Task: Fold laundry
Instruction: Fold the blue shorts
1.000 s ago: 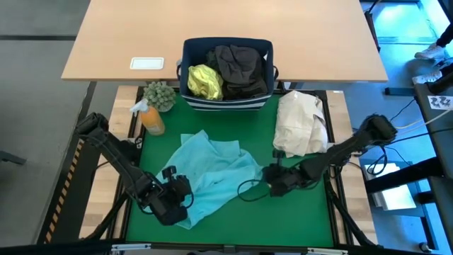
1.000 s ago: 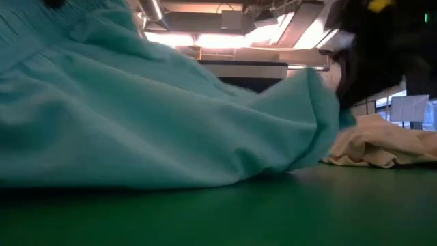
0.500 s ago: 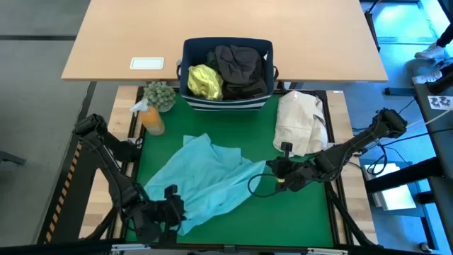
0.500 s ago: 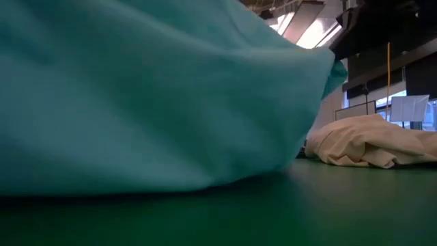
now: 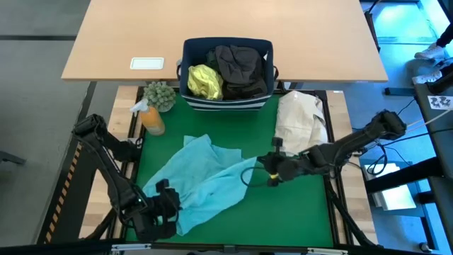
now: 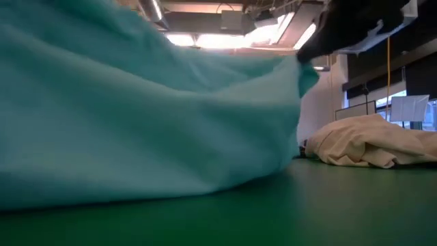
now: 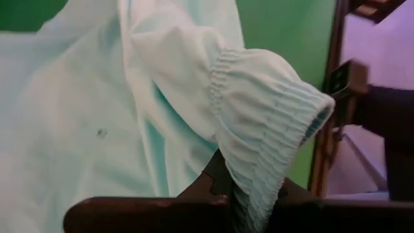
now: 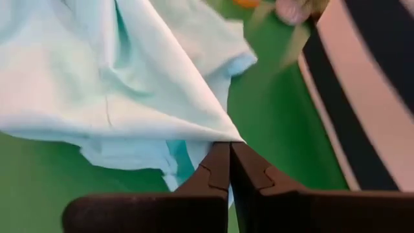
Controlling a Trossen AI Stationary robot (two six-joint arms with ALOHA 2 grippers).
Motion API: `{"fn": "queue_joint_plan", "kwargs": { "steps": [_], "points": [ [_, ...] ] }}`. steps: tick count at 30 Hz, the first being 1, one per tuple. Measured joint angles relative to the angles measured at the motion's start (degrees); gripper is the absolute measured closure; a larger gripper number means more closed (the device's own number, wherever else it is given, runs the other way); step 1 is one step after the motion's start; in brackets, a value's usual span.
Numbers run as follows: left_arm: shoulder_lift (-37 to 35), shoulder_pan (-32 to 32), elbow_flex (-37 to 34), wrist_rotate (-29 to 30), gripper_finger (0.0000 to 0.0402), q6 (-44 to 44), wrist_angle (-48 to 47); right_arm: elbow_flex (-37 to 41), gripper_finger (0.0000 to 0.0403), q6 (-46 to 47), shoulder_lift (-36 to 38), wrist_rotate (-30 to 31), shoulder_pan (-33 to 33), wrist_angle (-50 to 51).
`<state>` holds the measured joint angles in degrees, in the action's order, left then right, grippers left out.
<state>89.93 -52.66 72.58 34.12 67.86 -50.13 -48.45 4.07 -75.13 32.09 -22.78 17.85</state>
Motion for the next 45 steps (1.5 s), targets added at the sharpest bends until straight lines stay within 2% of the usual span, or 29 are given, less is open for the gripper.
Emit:
{"fn": "queue_joint_plan", "kwargs": {
  "steps": [9,16,21,27,33,38,45],
  "points": [
    [0.0,0.1,-3.8,-2.7,0.0398,5.0,-0.6,0.0,0.0398,-3.1,-9.2,-11.7,9.1,-5.7],
    [0.0,0.1,-4.1,-3.6,0.0399,5.3,-0.6,-1.5,0.0355,0.8,-7.0,-23.3,9.0,-4.0],
    [0.0,0.1,-4.1,-3.7,0.0399,5.3,-0.9,-2.6,0.0324,2.6,-3.8,-21.9,5.0,2.2],
    [0.0,0.2,-4.1,-3.6,0.0399,5.3,-0.9,-1.7,0.0291,12.0,-3.1,-19.7,1.1,10.1],
    [0.0,0.2,-4.1,-3.4,0.0399,5.2,-0.9,7.0,0.0268,17.4,-5.5,-21.7,-2.2,-8.1],
    [0.0,0.5,-4.1,-3.5,0.0399,5.1,-0.9,12.7,0.0251,19.7,-9.1,-21.6,-1.9,-25.1],
    [0.0,0.5,-4.1,-3.7,0.0399,5.1,-0.9,11.7,0.0218,19.7,-17.9,-20.7,-2.0,-31.5]
  ]
}}
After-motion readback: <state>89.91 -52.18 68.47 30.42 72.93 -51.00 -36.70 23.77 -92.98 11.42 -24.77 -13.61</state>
